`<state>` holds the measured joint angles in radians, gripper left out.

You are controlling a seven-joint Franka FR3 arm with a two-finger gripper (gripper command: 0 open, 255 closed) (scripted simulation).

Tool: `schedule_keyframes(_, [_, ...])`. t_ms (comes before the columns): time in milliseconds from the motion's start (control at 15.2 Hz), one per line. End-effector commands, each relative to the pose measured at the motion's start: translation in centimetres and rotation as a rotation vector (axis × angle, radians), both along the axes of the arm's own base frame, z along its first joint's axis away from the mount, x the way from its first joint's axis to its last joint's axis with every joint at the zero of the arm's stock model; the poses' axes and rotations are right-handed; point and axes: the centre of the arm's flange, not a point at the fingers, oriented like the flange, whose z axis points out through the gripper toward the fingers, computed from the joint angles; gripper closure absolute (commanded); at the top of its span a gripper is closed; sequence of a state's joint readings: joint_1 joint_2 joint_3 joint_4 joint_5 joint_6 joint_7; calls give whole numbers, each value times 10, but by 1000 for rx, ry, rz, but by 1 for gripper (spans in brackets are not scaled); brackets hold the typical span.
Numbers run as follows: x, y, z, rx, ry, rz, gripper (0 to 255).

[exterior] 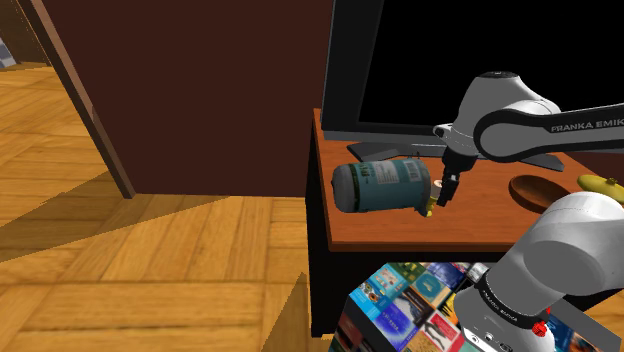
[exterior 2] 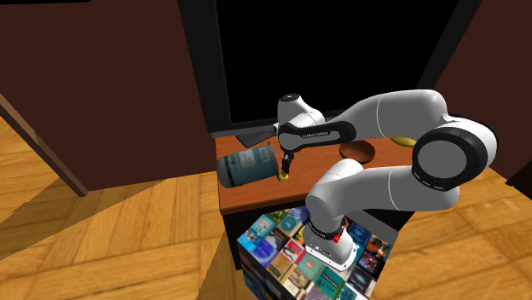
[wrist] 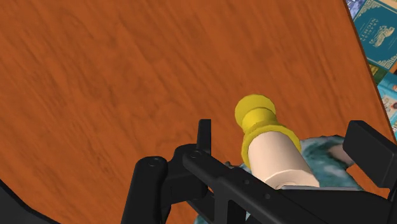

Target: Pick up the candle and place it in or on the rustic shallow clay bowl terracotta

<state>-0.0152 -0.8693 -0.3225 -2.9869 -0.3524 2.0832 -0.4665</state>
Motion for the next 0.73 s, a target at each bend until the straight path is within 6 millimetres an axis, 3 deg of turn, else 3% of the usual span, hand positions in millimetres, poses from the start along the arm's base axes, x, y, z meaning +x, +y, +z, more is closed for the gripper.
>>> schedule_keyframes(0, [0,0,0,0,0,0,0])
schedule_keyframes(198, [0,0,0,0,0,0,0])
schedule_keyframes(264, [0,0,0,0,0,0,255])
schedule_keyframes(660, [0,0,0,0,0,0,255])
